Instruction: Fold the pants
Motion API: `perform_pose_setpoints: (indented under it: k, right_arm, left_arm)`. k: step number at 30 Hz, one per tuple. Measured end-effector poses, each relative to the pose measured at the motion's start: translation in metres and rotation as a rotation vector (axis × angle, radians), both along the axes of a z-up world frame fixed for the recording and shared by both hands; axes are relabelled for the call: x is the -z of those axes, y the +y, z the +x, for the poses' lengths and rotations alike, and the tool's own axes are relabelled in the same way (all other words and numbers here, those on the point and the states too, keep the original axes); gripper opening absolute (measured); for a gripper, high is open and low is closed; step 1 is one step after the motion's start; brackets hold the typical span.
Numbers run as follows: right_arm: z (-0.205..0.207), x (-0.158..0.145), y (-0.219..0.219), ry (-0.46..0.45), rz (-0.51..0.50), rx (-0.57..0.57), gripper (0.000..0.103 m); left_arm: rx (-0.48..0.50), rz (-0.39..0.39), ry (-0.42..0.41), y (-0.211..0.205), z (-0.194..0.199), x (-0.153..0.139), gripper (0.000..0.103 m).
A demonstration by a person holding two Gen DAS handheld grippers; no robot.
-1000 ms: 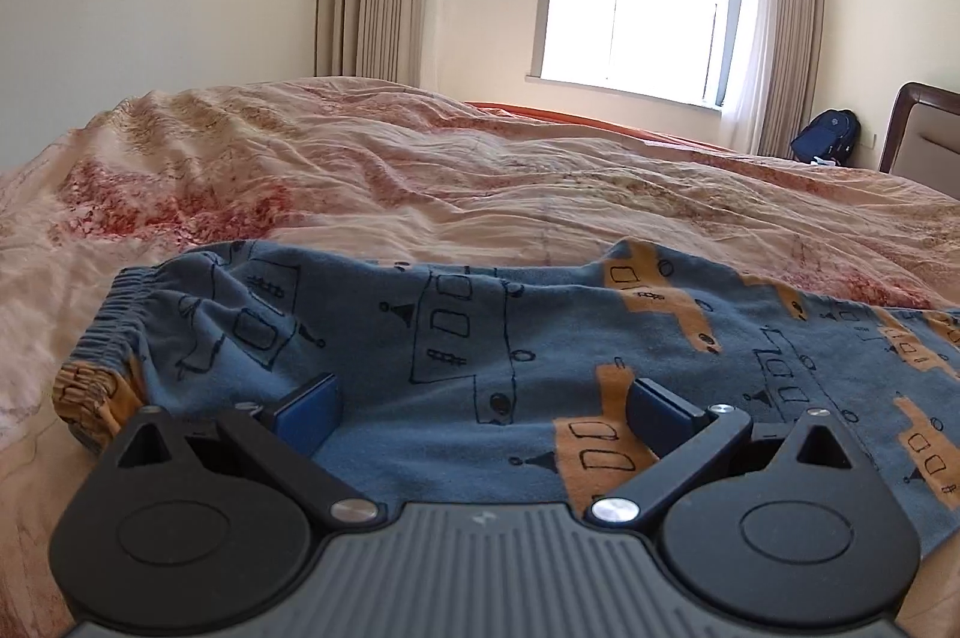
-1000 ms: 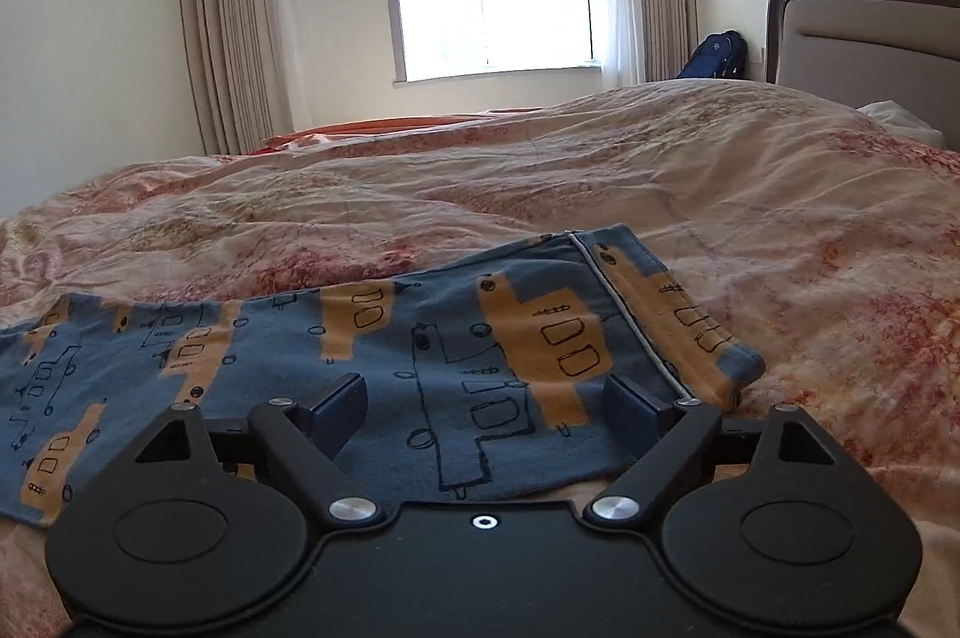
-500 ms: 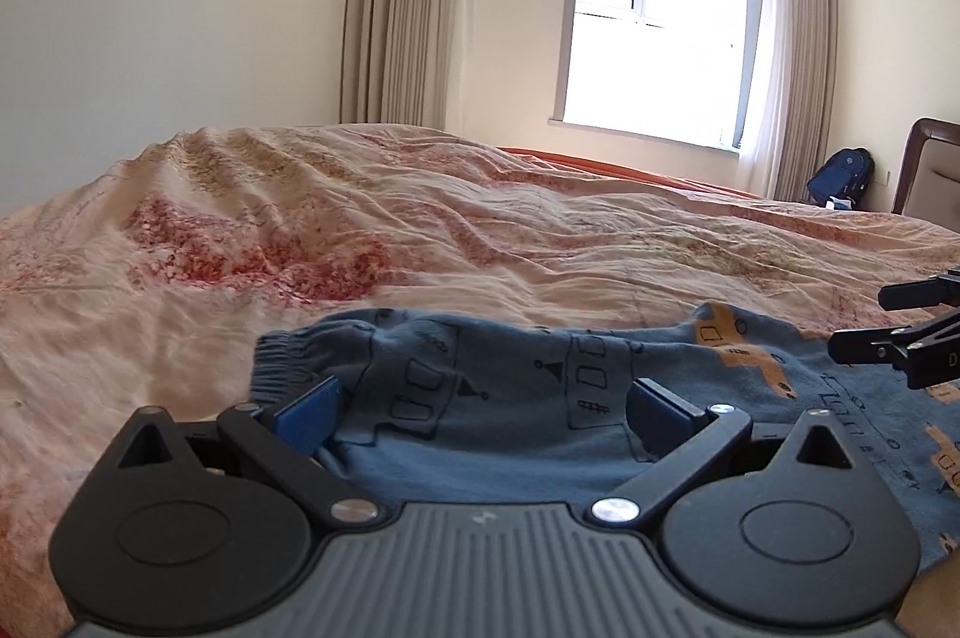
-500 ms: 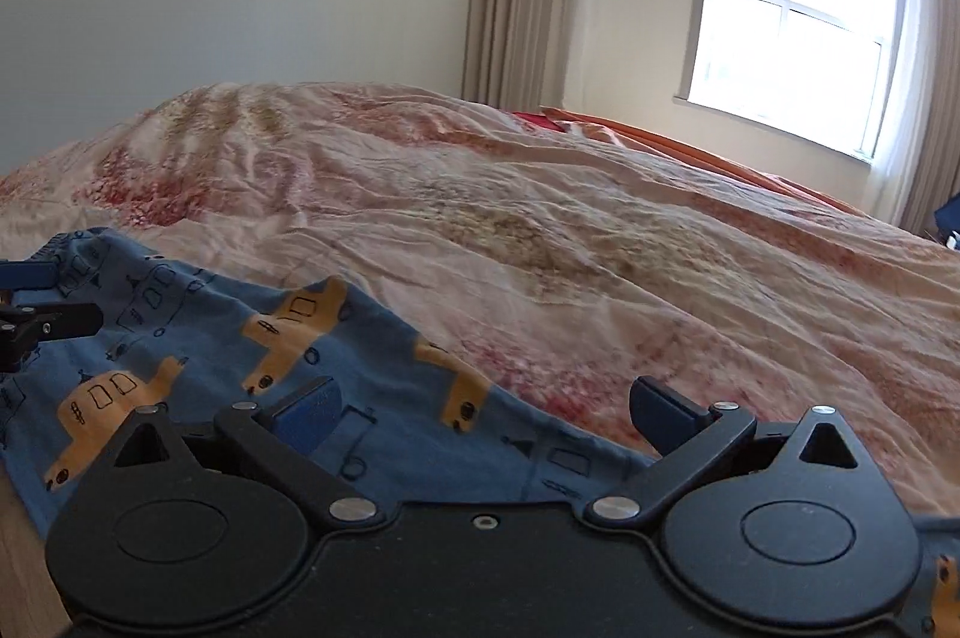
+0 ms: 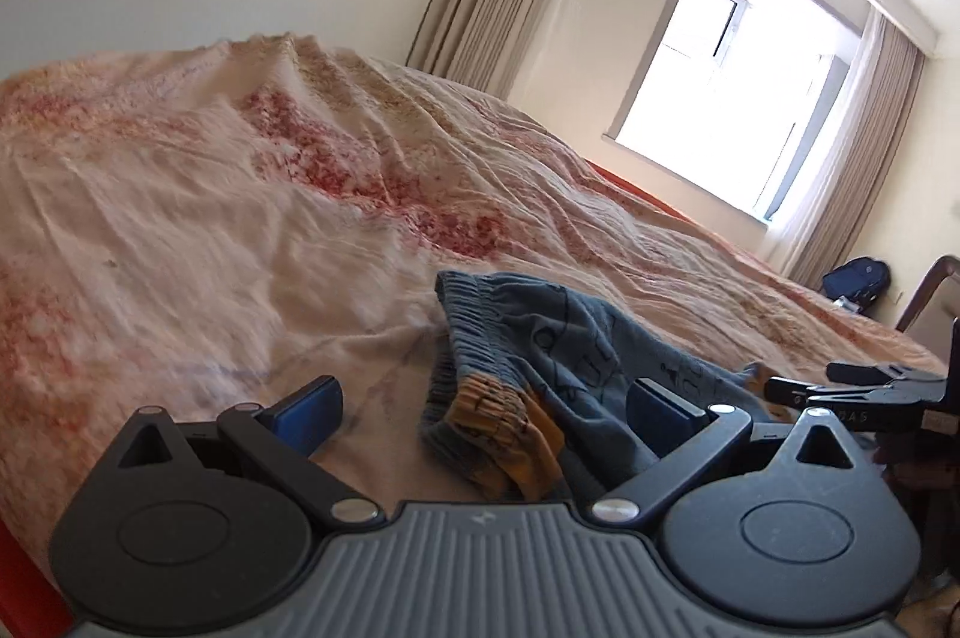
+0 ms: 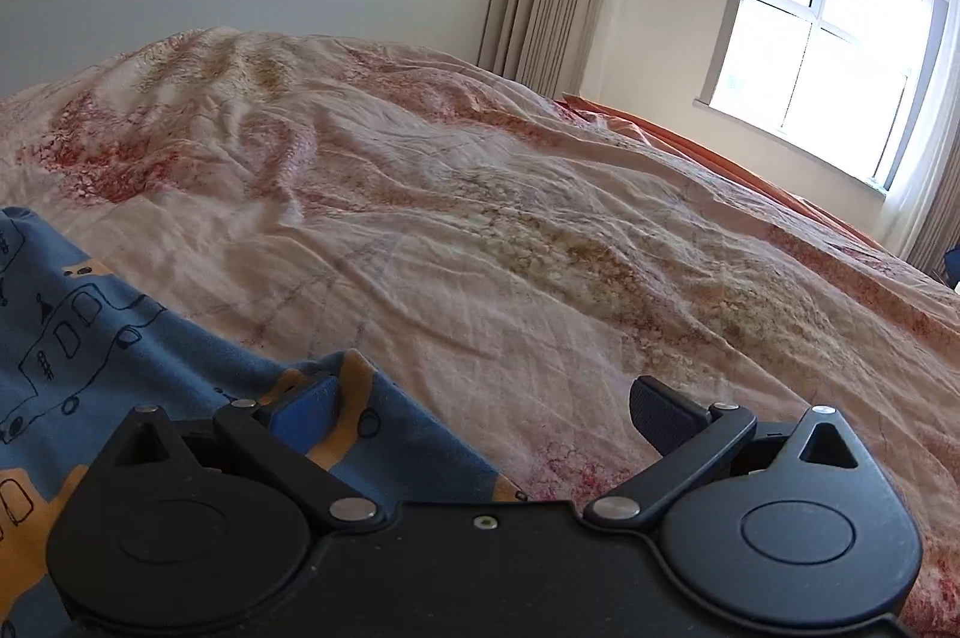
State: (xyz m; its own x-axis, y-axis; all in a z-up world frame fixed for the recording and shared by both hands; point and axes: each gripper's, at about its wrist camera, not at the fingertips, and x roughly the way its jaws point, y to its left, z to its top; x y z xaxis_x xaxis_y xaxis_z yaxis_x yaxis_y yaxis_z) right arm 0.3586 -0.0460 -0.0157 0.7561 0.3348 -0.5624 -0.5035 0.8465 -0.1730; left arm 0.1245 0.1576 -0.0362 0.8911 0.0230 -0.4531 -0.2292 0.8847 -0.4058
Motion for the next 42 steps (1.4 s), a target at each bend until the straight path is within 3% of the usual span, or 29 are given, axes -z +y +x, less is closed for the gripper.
perform_pose_setpoints:
  k: [2,7,10,12,14,16,18,25,27,31,32,33,35,42]
  right_arm:
    - [-0.01,-0.005,-0.008,-0.007,0.011,-0.008,0.102]
    - [-0.047,-0.015,-0.041,-0.021,0.08,0.015,0.102]
    - [-0.073,-0.018,-0.072,-0.053,0.161,0.085,0.102]
    - [-0.09,-0.017,-0.094,-0.079,0.219,0.142,0.102]
    - [-0.104,-0.015,-0.114,-0.093,0.261,0.198,0.102]
    - [-0.112,-0.013,-0.131,-0.088,0.281,0.246,0.103]
    - [-0.119,-0.01,-0.149,-0.075,0.294,0.292,0.103]
    - [-0.138,-0.001,-0.175,-0.056,0.29,0.367,0.103]
    - [-0.142,0.003,-0.178,-0.047,0.303,0.365,0.103]
    - [-0.14,0.011,-0.176,-0.013,0.281,0.373,0.103]
    - [-0.141,0.012,-0.175,-0.014,0.272,0.371,0.103]
    - [-0.141,0.012,-0.174,-0.015,0.268,0.367,0.103]
    - [-0.142,0.011,-0.174,-0.017,0.273,0.354,0.103]
    - [-0.153,0.014,-0.177,-0.013,0.255,0.312,0.103]
  left_arm:
    - [0.025,-0.092,-0.035,0.002,-0.003,0.005,0.103]
    - [0.016,-0.149,-0.008,0.002,-0.003,0.008,0.1]
    - [-0.061,-0.184,0.008,0.004,-0.009,0.007,0.082]
    - [-0.084,-0.211,0.019,0.006,-0.011,0.007,0.055]
    - [-0.094,-0.24,0.032,0.01,-0.01,0.006,0.05]
    - [-0.094,-0.248,0.031,0.01,-0.009,0.002,0.03]
    - [-0.1,-0.228,0.017,0.007,-0.01,-0.007,0.021]
    - [-0.102,-0.023,-0.028,-0.023,-0.02,-0.048,0.018]
    - [-0.111,0.017,0.009,-0.025,-0.015,-0.044,0.018]
    - [-0.117,0.013,0.088,-0.022,-0.004,-0.029,0.024]
    - [-0.124,0.005,0.098,-0.02,-0.004,-0.027,0.038]
    - [-0.126,0.006,0.109,-0.021,-0.005,-0.028,0.068]
    - [-0.126,0.033,0.113,-0.027,-0.009,-0.033,0.101]
    - [-0.132,0.276,0.066,-0.082,-0.016,-0.054,0.102]
